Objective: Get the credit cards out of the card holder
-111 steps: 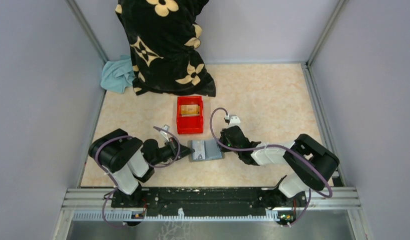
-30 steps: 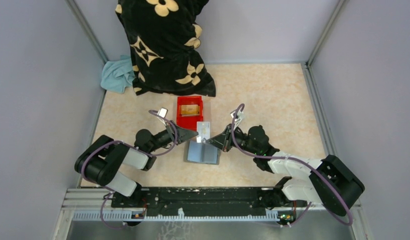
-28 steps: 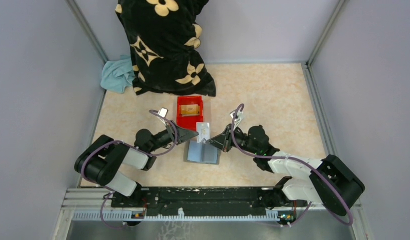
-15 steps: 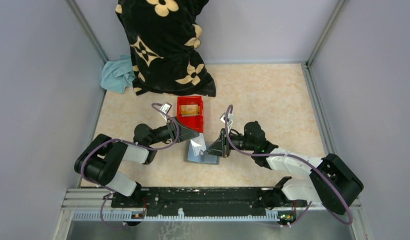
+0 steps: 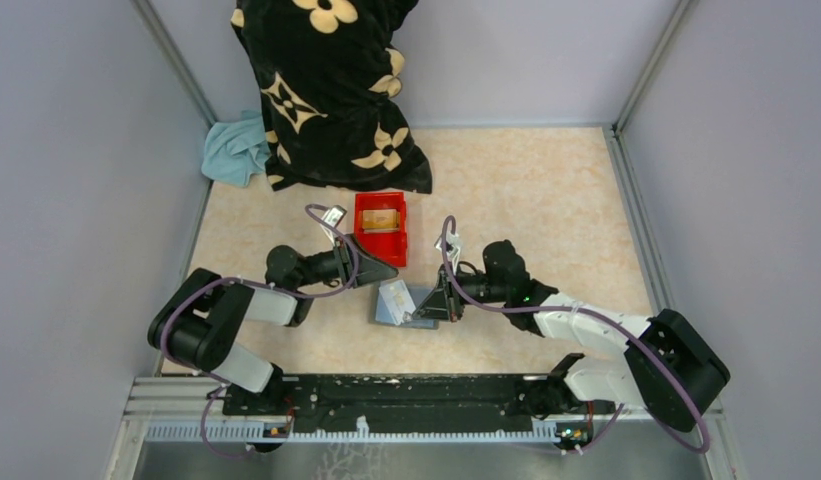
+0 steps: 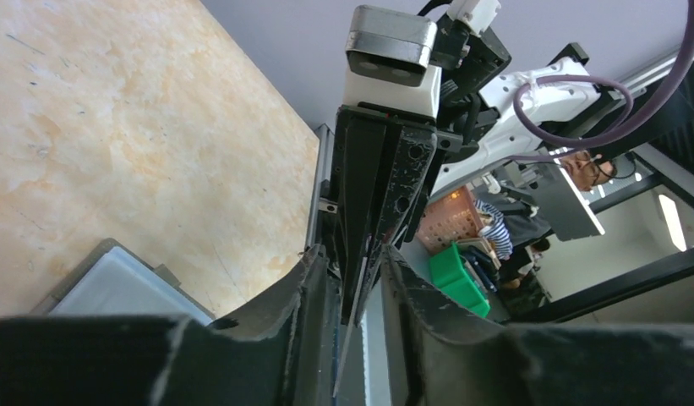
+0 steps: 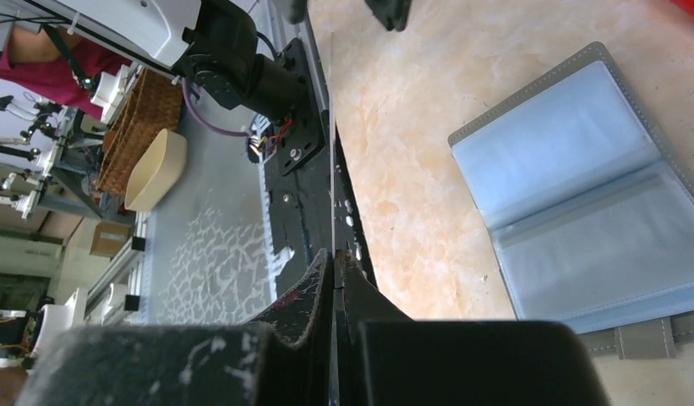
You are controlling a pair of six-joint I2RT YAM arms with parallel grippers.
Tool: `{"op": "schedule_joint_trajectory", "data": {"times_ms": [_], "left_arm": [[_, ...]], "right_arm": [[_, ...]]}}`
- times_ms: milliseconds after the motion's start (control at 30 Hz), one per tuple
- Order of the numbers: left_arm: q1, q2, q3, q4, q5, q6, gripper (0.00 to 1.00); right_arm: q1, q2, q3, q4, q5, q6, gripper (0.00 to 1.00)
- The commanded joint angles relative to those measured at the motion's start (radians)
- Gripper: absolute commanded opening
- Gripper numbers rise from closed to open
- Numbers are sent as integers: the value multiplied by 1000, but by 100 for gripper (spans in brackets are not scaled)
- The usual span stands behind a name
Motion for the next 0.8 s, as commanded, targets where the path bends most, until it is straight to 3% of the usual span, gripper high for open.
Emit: {"op": "schedule_joint_trajectory", "data": {"times_ms": [0,200,600,767], "left_arm": [[5,-43,-5,274,55,-7,42],[5,-55,-5,274,72,-10,46],[6,-59,-48,274,84,-1,25],[5,-49,-54,275,83,9,34]], "right_arm": [[8,-5,55,47,-27,-20,0],[7,-5,67,30,-20,-33,0],[-12,-32,75,-18,4,-56,0],[-13,-38,79,-5,-22,-44,0]]}}
